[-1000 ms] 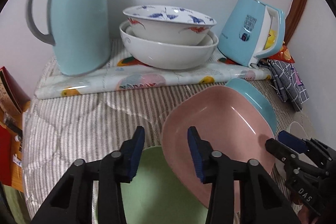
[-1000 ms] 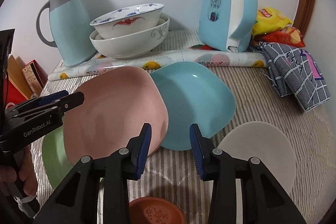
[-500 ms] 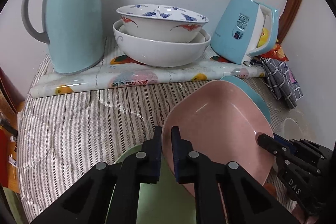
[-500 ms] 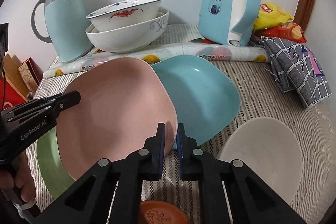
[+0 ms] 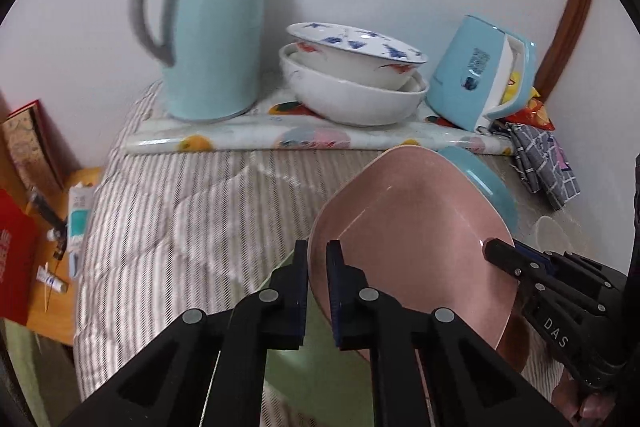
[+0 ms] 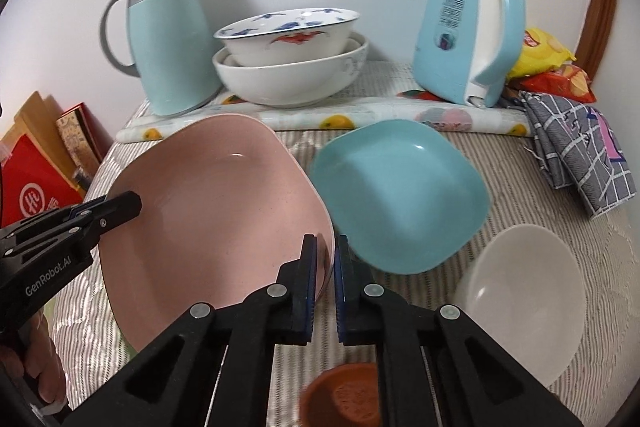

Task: Organize plates and bowls
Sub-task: 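Lift the pink plate with both grippers, lower onto the green plate, open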

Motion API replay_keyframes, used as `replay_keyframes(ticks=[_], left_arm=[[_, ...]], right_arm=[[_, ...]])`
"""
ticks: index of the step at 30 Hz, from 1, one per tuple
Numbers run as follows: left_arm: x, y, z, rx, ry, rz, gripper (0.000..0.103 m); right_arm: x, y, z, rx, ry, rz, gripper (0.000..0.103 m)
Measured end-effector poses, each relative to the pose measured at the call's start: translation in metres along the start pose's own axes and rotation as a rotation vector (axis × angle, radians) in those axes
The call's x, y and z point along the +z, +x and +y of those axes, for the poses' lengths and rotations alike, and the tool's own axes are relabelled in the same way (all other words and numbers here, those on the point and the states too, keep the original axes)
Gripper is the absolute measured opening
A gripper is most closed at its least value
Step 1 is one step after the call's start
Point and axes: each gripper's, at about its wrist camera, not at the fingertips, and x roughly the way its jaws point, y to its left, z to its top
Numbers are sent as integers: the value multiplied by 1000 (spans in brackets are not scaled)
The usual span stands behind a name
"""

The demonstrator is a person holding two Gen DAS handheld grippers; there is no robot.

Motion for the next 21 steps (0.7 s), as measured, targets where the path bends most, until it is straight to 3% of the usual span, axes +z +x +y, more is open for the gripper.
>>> replay_keyframes(ticks=[21], left_arm=[[-37, 7, 29, 7, -76, 65, 9]], right_arm=[[-23, 20, 27, 11, -49, 55, 8]])
